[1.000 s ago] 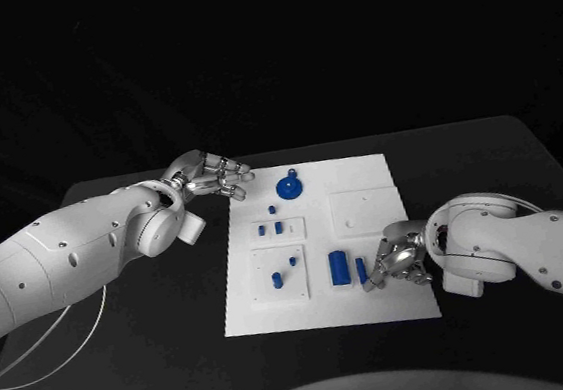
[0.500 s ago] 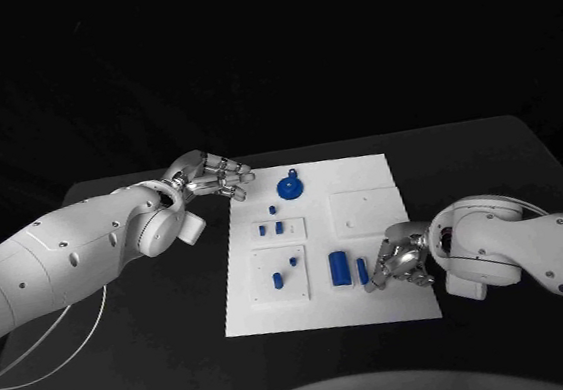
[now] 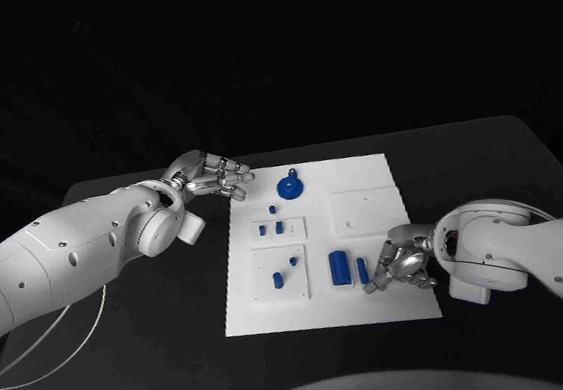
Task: Assemble the parts on the task board
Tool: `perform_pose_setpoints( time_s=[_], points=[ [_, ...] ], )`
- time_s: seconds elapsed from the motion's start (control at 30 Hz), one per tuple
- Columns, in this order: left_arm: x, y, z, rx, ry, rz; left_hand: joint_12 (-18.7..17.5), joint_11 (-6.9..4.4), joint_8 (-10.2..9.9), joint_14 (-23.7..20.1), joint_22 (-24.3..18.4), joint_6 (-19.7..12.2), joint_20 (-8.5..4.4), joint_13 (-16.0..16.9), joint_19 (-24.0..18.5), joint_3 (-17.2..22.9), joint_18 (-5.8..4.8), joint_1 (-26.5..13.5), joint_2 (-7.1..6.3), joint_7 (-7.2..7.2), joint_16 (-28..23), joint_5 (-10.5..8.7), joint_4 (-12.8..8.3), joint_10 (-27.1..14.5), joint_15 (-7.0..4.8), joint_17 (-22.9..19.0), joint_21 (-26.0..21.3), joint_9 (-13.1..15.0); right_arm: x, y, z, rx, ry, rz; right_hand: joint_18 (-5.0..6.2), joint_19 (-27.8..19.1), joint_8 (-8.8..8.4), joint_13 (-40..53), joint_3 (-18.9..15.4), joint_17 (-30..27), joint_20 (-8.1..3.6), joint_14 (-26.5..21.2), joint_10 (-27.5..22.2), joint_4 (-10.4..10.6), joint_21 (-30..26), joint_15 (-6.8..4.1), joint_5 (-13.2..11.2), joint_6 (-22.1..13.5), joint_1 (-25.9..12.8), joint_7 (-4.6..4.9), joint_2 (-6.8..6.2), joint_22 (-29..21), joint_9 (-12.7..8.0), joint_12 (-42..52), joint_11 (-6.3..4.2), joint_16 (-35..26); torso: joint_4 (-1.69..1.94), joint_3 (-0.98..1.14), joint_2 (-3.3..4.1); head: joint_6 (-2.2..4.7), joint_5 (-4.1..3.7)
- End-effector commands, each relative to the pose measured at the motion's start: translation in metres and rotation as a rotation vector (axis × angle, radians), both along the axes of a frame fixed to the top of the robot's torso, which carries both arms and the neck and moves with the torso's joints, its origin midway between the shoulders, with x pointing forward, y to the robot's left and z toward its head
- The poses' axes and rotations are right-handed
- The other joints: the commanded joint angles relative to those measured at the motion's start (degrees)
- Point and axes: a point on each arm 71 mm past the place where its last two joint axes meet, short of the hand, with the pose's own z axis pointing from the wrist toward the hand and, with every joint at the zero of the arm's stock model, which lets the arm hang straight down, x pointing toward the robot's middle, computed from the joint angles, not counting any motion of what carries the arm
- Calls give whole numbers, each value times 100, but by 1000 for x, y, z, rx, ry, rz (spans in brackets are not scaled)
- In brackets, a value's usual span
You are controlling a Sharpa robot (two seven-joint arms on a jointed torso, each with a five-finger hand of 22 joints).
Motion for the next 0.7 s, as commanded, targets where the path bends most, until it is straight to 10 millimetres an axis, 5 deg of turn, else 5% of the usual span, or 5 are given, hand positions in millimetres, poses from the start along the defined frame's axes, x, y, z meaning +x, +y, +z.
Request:
perform_pose_setpoints(
  time_s=[0.03,0.3,0.5,0.7],
  points=[
    [0,-2,0,-6,-1,-16,11,-6,15,-32,-5,-26,2,8,22,-17,-38,-14,30,15,18,-5,8,-45,2,8,35,5,-2,-1,-3,-8,8,13,-73,348,12,5,-21,5,-14,27,20,2,-26,-18,-12,0,62,23,-7,548,6,9,19,-16,3,-1,1,3,-7],
    [-1,-2,0,-6,0,-15,10,-4,15,-33,-5,-37,3,8,20,-16,-38,-10,33,16,17,-7,-3,-49,2,7,35,5,0,-3,0,7,-11,-2,-69,349,15,13,-116,8,-15,28,29,160,-14,-16,-67,6,-3,21,17,550,35,24,19,-11,3,-2,1,-3,-6],
    [-1,-2,0,-6,0,-15,10,-4,15,-33,-5,-37,3,8,20,-16,-38,-10,33,16,17,-7,-3,-49,2,7,35,5,1,-6,2,18,-19,-15,-58,349,14,16,-654,3,-8,31,34,281,-9,-12,-28,-11,-93,33,211,544,123,32,27,-10,2,0,-1,-1,-7],
    [-1,-1,0,-6,0,-15,10,-4,15,-33,-5,-37,3,8,20,-16,-38,-10,33,16,17,-7,-3,-49,2,7,35,5,3,-9,3,18,-22,-24,-58,349,14,17,-728,7,-9,30,35,273,-5,-12,-43,-9,-93,34,258,543,132,37,26,-1,-1,1,1,-4,-9]
  ],
)
